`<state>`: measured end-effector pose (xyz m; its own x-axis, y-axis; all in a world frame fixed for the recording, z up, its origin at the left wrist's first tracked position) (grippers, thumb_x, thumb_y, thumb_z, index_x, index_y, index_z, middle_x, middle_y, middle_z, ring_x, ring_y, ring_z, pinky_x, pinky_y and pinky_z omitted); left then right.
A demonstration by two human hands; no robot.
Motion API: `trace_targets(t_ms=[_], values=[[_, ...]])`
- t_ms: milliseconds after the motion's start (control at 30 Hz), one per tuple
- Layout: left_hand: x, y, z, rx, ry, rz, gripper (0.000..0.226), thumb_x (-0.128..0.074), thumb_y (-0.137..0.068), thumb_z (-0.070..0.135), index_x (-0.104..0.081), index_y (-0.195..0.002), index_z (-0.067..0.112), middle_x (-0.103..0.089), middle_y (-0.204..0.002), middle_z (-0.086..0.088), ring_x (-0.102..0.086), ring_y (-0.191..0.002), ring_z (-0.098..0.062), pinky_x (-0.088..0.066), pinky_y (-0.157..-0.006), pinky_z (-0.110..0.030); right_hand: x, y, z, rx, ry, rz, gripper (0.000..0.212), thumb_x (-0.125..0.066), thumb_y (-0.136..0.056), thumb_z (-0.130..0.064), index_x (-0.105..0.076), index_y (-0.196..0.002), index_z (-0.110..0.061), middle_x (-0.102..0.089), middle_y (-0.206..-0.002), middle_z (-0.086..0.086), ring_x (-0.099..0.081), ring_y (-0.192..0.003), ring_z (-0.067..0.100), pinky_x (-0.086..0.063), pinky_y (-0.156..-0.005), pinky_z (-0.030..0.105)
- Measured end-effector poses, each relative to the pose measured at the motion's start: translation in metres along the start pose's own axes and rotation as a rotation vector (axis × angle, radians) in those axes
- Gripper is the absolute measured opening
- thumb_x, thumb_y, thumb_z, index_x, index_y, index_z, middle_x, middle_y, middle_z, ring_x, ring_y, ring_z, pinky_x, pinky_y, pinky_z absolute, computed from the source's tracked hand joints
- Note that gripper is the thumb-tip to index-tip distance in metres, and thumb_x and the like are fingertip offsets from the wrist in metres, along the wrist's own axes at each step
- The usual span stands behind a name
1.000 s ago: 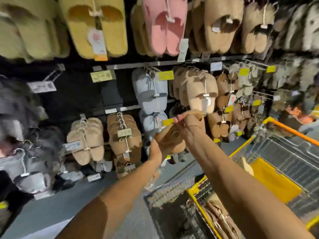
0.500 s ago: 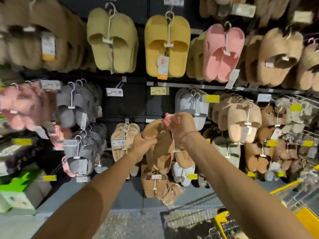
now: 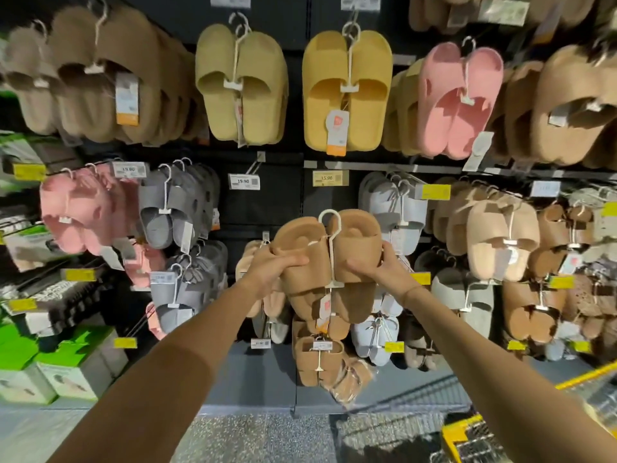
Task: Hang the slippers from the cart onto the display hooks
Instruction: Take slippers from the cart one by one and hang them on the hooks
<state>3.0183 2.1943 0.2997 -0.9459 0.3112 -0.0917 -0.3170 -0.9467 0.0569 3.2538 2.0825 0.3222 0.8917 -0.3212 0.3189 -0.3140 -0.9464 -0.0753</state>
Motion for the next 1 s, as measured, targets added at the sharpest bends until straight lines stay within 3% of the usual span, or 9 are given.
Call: trace_targets(t_ms=[167, 333, 433, 533, 600, 700, 833, 1000], values=[[-0.013, -0.026, -0.006, 0.01, -0.008, 0.006, 0.055, -0.093, -0.068, 0.013, -0.06, -0.111, 0.02, -0.068, -0.11, 0.0, -0.067, -0.105, -0.02, -0.057, -0.075, -0.033, 0.0, -0.029, 0.031, -0.109, -0.034, 0.157, 0.084, -0.09, -0.064, -0.046, -0.038, -0.125, -0.022, -0.054, -0.118, 0.0, -0.057, -0.104, 0.015, -0.055, -0.082, 0.034], [-0.023, -0.056, -0.018, 0.068, 0.066, 0.012, 0.042, -0.088, -0.074, 0.009, -0.063, -0.106, 0.02, -0.07, -0.103, 0.002, -0.068, -0.103, -0.022, -0.056, -0.07, -0.032, -0.004, -0.073, 0.053, -0.182, -0.046, 0.14, 0.091, -0.09, -0.055, -0.054, -0.038, -0.122, -0.021, -0.056, -0.115, 0.001, -0.06, -0.102, 0.018, -0.056, -0.09, 0.046], [-0.031, -0.079, -0.016, 0.151, 0.076, -0.011, 0.041, -0.086, -0.078, 0.011, -0.059, -0.108, 0.021, -0.069, -0.107, -0.003, -0.068, -0.097, -0.019, -0.055, -0.059, -0.028, -0.006, -0.101, 0.066, -0.283, -0.03, 0.106, 0.105, -0.087, -0.051, -0.063, -0.034, -0.131, -0.019, -0.053, -0.122, 0.004, -0.057, -0.108, 0.024, -0.052, -0.096, 0.051], [-0.036, -0.109, -0.018, 0.2, 0.045, -0.02, 0.031, -0.083, -0.082, 0.014, -0.062, -0.104, 0.019, -0.068, -0.104, -0.005, -0.065, -0.09, -0.015, -0.055, -0.065, -0.03, -0.008, -0.132, 0.079, -0.38, -0.043, 0.059, 0.121, -0.086, -0.049, -0.067, -0.027, -0.143, -0.016, -0.05, -0.131, 0.008, -0.055, -0.115, 0.029, -0.05, -0.099, 0.051], [-0.037, -0.129, -0.019, 0.212, 0.034, 0.004, 0.038, -0.085, -0.08, 0.019, -0.066, -0.113, 0.016, -0.069, -0.099, -0.001, -0.066, -0.089, -0.014, -0.054, -0.064, -0.029, -0.009, -0.154, 0.083, -0.403, -0.068, 0.062, 0.133, -0.087, -0.045, -0.068, -0.025, -0.148, -0.012, -0.052, -0.135, 0.009, -0.056, -0.116, 0.028, -0.051, -0.1, 0.049], [-0.034, -0.159, -0.019, 0.191, 0.053, 0.038, 0.044, -0.087, -0.078, 0.023, -0.068, -0.117, 0.017, -0.073, -0.11, -0.002, -0.069, -0.091, -0.013, -0.055, -0.066, -0.027, -0.008, -0.185, 0.082, -0.341, -0.109, 0.087, 0.123, -0.089, -0.047, -0.064, -0.029, -0.143, -0.016, -0.053, -0.133, 0.006, -0.055, -0.115, 0.025, -0.05, -0.101, 0.048], [-0.03, -0.192, -0.011, 0.117, 0.093, -0.043, 0.055, -0.086, -0.078, 0.023, -0.064, -0.129, 0.021, -0.074, -0.117, -0.001, -0.068, -0.111, -0.021, -0.059, -0.087, -0.042, -0.003, -0.215, 0.07, -0.142, -0.115, 0.101, 0.093, -0.09, -0.058, -0.054, -0.036, -0.126, -0.022, -0.056, -0.121, 0.002, -0.059, -0.108, 0.019, -0.054, -0.096, 0.045], [-0.03, -0.214, -0.004, 0.044, 0.126, -0.099, 0.052, -0.08, -0.083, 0.013, -0.062, -0.13, 0.021, -0.074, -0.118, -0.001, -0.068, -0.111, -0.017, -0.059, -0.077, -0.029, -0.003, -0.237, 0.066, -0.026, -0.106, 0.125, 0.093, -0.09, -0.057, -0.056, -0.035, -0.126, -0.024, -0.056, -0.12, -0.002, -0.06, -0.109, 0.014, -0.056, -0.093, 0.042]])
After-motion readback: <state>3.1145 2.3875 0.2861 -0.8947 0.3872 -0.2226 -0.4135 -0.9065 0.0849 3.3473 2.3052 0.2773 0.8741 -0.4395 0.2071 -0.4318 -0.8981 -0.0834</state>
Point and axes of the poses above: each hand's wrist, its own y-axis away from the middle knuckle, its own x-axis out of the back of the hand, z = x × y, the point moved 6 cm from there along -y, towards the middle knuckle
